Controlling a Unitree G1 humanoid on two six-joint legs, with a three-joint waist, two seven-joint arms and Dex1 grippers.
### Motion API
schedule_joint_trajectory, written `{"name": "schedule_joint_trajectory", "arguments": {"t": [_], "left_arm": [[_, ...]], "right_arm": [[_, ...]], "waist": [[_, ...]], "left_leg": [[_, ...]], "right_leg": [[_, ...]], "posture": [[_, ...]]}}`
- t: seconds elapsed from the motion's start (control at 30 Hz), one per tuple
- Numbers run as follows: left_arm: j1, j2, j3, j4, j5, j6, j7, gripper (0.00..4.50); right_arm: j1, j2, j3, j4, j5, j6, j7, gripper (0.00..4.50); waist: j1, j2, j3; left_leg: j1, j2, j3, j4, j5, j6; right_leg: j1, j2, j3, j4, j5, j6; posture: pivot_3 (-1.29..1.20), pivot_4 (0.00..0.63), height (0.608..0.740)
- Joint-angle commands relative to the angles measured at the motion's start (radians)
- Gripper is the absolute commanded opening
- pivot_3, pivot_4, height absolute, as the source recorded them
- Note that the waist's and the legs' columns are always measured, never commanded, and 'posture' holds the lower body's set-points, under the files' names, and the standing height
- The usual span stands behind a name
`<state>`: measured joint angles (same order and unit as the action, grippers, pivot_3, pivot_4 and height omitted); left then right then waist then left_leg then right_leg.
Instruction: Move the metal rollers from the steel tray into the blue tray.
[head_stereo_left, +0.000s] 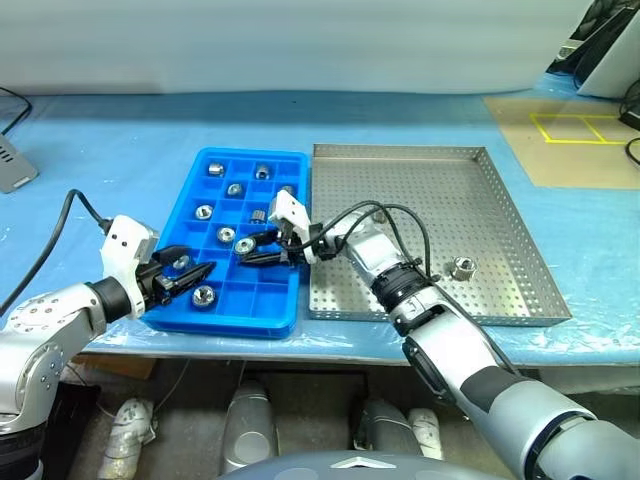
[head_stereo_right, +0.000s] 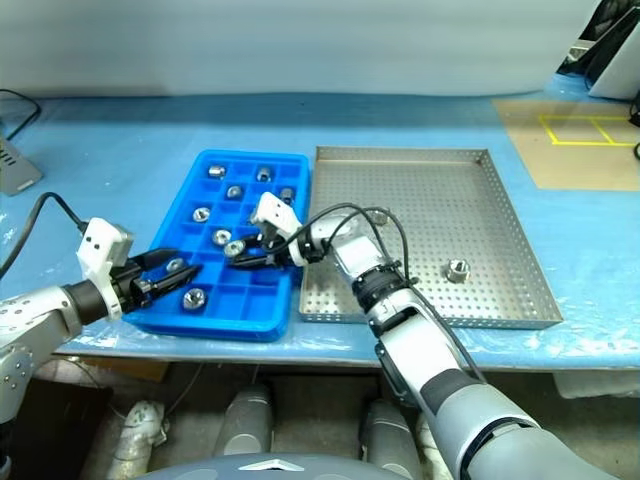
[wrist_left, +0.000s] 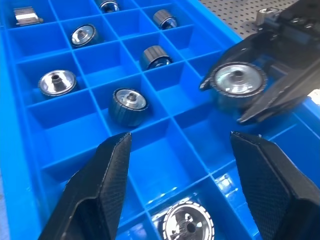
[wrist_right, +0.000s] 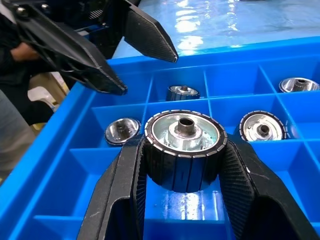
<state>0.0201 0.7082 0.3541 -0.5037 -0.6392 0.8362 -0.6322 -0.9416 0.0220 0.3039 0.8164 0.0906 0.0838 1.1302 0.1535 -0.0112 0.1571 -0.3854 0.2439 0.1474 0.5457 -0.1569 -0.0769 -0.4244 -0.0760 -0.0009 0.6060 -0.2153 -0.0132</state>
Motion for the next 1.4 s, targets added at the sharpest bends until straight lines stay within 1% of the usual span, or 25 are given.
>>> {"name": "schedule_joint_trajectory", "arguments": {"t": [0.03,0.13,0.23,0.37,0.5,0.57,0.67,0.77,0.9,0.97,1.1,1.3,1.4], "left_arm": [[-0.026,-0.002,-0.013,-0.034,-0.017,-0.001,0.015,3.34],[-0.036,-0.001,-0.031,-0.027,-0.017,-0.002,0.014,3.34],[-0.055,-0.002,-0.056,-0.018,-0.019,-0.004,0.009,3.34],[-0.098,-0.01,-0.096,-0.007,-0.019,-0.005,0.008,3.34],[-0.163,-0.041,-0.161,0.031,-0.009,-0.019,0.003,3.34],[-0.222,-0.067,-0.214,0.07,0.007,-0.035,-0.008,3.34],[-0.286,-0.095,-0.278,0.12,0.03,-0.056,-0.031,3.34],[-0.33,-0.123,-0.33,0.169,0.054,-0.082,-0.051,3.34],[-0.364,-0.141,-0.37,0.209,0.081,-0.107,-0.073,3.34],[-0.376,-0.146,-0.37,0.227,0.087,-0.113,-0.078,3.34],[-0.389,-0.138,-0.379,0.241,0.1,-0.123,-0.097,3.34],[-0.379,-0.135,-0.378,0.228,0.109,-0.117,-0.103,3.34],[-0.368,-0.135,-0.374,0.214,0.109,-0.111,-0.102,3.34]], "right_arm": [[-0.02,0.01,-0.013,-0.004,-0.003,-0.039,0.013,2.38],[-0.007,0.002,-0.017,-0.024,-0.001,-0.018,0.023,3.28],[-0.007,-0.027,-0.048,-0.039,0.014,0.0,0.019,3.28],[0.022,-0.085,-0.082,-0.144,0.054,0.066,0.06,3.28],[0.09,-0.212,-0.137,-0.432,0.171,0.244,0.134,3.28],[0.102,-0.287,-0.177,-0.462,0.169,0.262,0.104,3.28],[0.105,-0.357,-0.21,-0.405,0.136,0.232,0.042,3.28],[0.096,-0.39,-0.219,-0.259,0.061,0.109,-0.068,3.28],[0.078,-0.369,-0.249,-0.118,0.045,0.031,-0.174,3.28],[0.075,-0.362,-0.244,-0.066,0.027,-0.013,-0.205,3.28],[0.032,-0.338,-0.284,0.075,0.02,-0.097,-0.335,3.28],[-0.006,-0.331,-0.293,0.191,-0.008,-0.187,-0.402,3.28],[-0.01,-0.326,-0.285,0.229,-0.024,-0.211,-0.405,3.28]], "waist": [[0.0,0.0,0.0],[-0.001,0.0,0.0],[0.0,0.0,0.0],[0.002,0.0,0.0],[0.001,-0.001,0.0],[0.0,-0.001,0.0],[-0.003,-0.001,-0.001],[-0.017,-0.002,-0.001],[-0.039,-0.002,-0.001],[-0.047,-0.002,-0.001],[-0.057,-0.002,-0.001],[-0.056,-0.002,-0.001],[-0.055,-0.002,-0.001]], "left_leg": [[0.0,0.0,0.0,0.0,0.0,0.0],[0.0,0.0,0.0,0.0,0.001,-0.001],[0.0,0.0,0.0,0.0,0.001,-0.002],[-0.001,-0.001,0.0,0.001,0.001,-0.002],[0.0,-0.001,0.0,0.001,0.002,-0.003],[0.0,-0.001,0.0,0.001,0.002,-0.003],[0.002,-0.001,0.0,0.001,0.003,-0.004],[0.004,-0.001,0.001,0.001,0.003,-0.005],[0.003,-0.002,0.001,0.001,0.003,-0.005],[0.002,-0.002,0.001,0.001,0.003,-0.004],[0.002,-0.002,0.001,0.001,0.003,-0.004],[0.001,-0.003,0.001,0.002,0.002,-0.003],[0.001,-0.003,0.001,0.002,0.002,-0.003]], "right_leg": [[0.0,0.0,0.0,0.0,0.0,0.0],[0.0,0.0,0.0,0.0,0.0,0.0],[0.0,0.0,0.0,0.0,0.0,0.0],[0.0,0.0,0.0,0.0,0.0,0.0],[0.0,0.001,0.0,0.0,0.0,0.0],[0.0,0.001,0.0,0.001,0.0,0.001],[0.002,0.001,0.001,0.001,0.0,0.001],[0.002,0.001,0.001,0.002,0.0,0.001],[0.001,0.001,0.001,0.002,0.0,0.0],[0.001,0.001,0.001,0.002,0.0,0.0],[0.001,0.001,0.001,0.002,0.0,0.0],[0.001,0.001,0.001,0.002,0.0,0.0],[0.001,0.001,0.001,0.002,0.0,0.0]], "posture": [[0.34,0.15,0.74],[0.32,0.15,0.74],[0.31,0.15,0.74],[0.28,0.15,0.74],[0.23,0.15,0.74],[0.21,0.15,0.74],[0.17,0.15,0.74],[0.14,0.15,0.74],[0.1,0.15,0.74],[0.1,0.15,0.74],[0.1,0.15,0.74],[0.11,0.15,0.74],[0.12,0.15,0.74]]}}
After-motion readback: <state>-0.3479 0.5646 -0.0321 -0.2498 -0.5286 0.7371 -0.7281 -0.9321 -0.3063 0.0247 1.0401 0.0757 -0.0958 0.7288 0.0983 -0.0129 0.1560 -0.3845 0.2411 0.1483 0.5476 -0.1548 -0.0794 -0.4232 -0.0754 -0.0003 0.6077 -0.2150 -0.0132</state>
